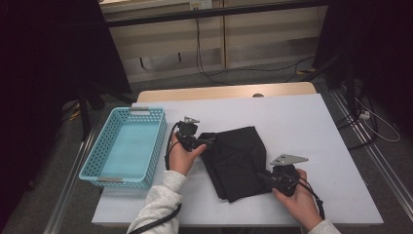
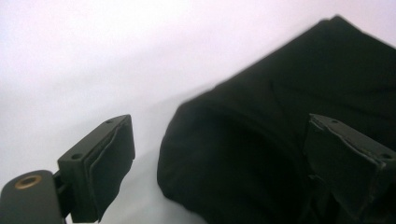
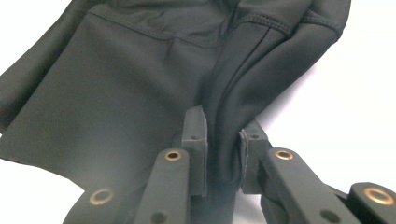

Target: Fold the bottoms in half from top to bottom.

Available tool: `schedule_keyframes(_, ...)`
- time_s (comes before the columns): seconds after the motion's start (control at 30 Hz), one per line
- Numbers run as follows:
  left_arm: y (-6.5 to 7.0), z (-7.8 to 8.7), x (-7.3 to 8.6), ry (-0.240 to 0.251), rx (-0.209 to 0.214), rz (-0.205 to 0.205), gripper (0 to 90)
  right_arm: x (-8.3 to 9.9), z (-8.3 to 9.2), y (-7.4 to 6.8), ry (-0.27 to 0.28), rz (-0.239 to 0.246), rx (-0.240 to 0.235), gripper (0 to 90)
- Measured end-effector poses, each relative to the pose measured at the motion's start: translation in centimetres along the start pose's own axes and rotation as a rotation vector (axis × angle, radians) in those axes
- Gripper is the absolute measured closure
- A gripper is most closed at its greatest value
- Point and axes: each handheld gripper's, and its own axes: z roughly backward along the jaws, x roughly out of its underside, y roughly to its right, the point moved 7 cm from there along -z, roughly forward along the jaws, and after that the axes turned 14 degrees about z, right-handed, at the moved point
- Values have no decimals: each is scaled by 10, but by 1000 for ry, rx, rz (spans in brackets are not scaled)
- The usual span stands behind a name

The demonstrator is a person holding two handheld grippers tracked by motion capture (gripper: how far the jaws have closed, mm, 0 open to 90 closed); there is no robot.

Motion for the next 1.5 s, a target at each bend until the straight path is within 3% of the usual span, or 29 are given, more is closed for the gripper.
schedule_keyframes(0.13, -2, -11, 4, -40, -39, -1, 96, 0, 0, 0, 2, 3, 2, 769)
schedule_keyframes(0.3, -11, -14, 10, -61, -83, 1, 99, 0, 0, 0, 5, 5, 0, 769)
schedule_keyframes(0.33, -14, -14, 13, -81, -91, 3, 114, 0, 0, 0, 5, 6, 1, 769)
schedule_keyframes(0.47, -17, -13, 15, -79, -103, 4, 171, 0, 0, -1, 7, 7, 1, 769)
schedule_keyframes(0.67, -18, -8, 15, -98, -118, 15, 330, 0, 0, -2, 6, 20, 10, 770)
schedule_keyframes(0.8, -17, -8, 14, -111, -117, 22, 372, 0, 0, -2, 4, 31, 19, 771)
schedule_keyframes(1.03, -10, -7, 13, -155, -107, 63, 604, -1, 0, -4, 2, 38, 28, 785)
schedule_keyframes(1.07, -7, -7, 13, -175, -64, 95, 701, -1, 0, -4, 2, 40, 30, 788)
schedule_keyframes(1.1, -6, -8, 13, -179, -59, 113, 800, -1, 0, -4, 2, 42, 30, 789)
schedule_keyframes(1.2, -2, -9, 11, -208, -96, 85, 806, -1, 1, -4, 3, 38, 31, 795)
schedule_keyframes(1.37, -4, -8, 6, -280, -92, 133, 819, -2, 1, -5, 11, 33, 43, 805)
schedule_keyframes(1.5, -3, -5, -1, -335, -110, 140, 824, -3, 2, -6, 18, 32, 48, 810)
